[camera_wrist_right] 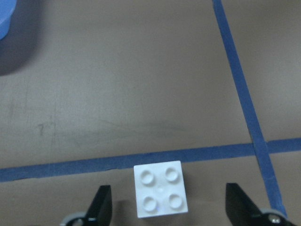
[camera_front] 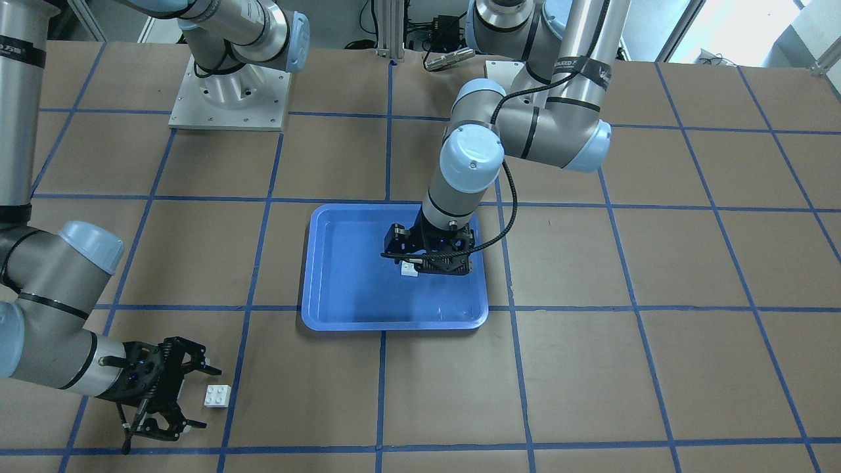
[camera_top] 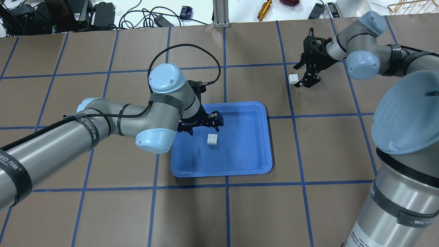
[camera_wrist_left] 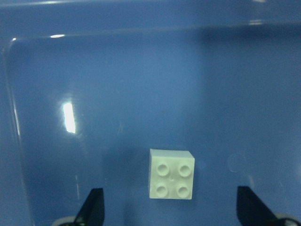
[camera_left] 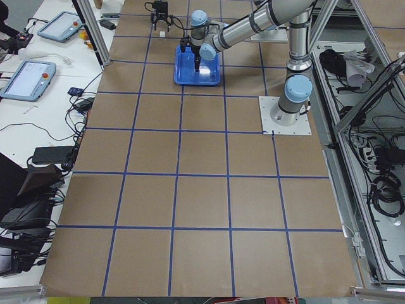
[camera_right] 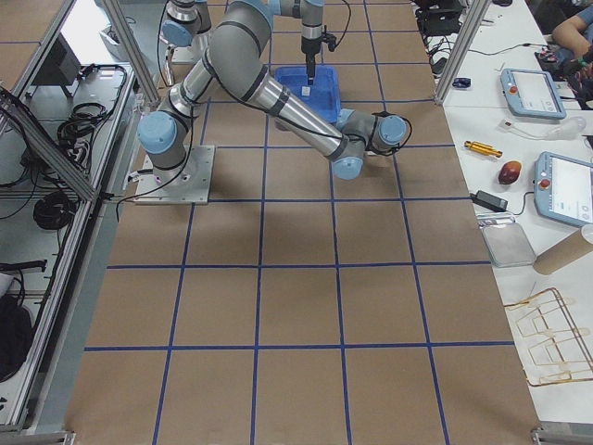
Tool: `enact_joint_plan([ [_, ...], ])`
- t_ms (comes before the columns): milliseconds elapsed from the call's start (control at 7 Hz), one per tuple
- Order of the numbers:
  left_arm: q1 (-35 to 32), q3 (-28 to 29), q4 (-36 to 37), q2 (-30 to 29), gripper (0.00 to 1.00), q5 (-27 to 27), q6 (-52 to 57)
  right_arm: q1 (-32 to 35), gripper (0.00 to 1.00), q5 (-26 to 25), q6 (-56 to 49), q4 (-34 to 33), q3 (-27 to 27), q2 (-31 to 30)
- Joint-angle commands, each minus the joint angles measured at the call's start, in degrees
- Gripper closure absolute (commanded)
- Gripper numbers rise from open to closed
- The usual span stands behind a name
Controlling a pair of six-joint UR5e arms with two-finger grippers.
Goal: Assemble white blocks and place on blue tray
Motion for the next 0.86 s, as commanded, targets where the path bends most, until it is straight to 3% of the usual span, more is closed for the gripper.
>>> enact_joint_plan([
  [0, 2.4, -0.4, 0.2, -0.3, 0.34, -5.6, 1.9, 0.3, 0.21, -0.1, 0.1, 0.0, 0.0, 0.4],
  [143, 2.8, -0.5, -0.1, -0.2, 0.70, -5.1, 2.0, 0.3, 0.26, -0.3, 0.3, 0.1, 0.0, 0.5],
  [286, 3.5, -0.7, -0.2, -0.3, 0.86, -5.0, 2.7, 0.3, 0.26, -0.4, 0.3, 0.1, 0.0, 0.5],
  [571, 3.9, -2.3, -0.1, 0.2, 0.96, -0.8, 6.1, 0.2, 0.29, -0.9, 0.5, 0.5, 0.0, 0.5],
  [714, 4.2, -2.5, -0.1, -0.1, 0.98, -0.9, 5.9, 0.2, 0.39, -0.9, 0.5, 2.5, -0.4, 0.2],
])
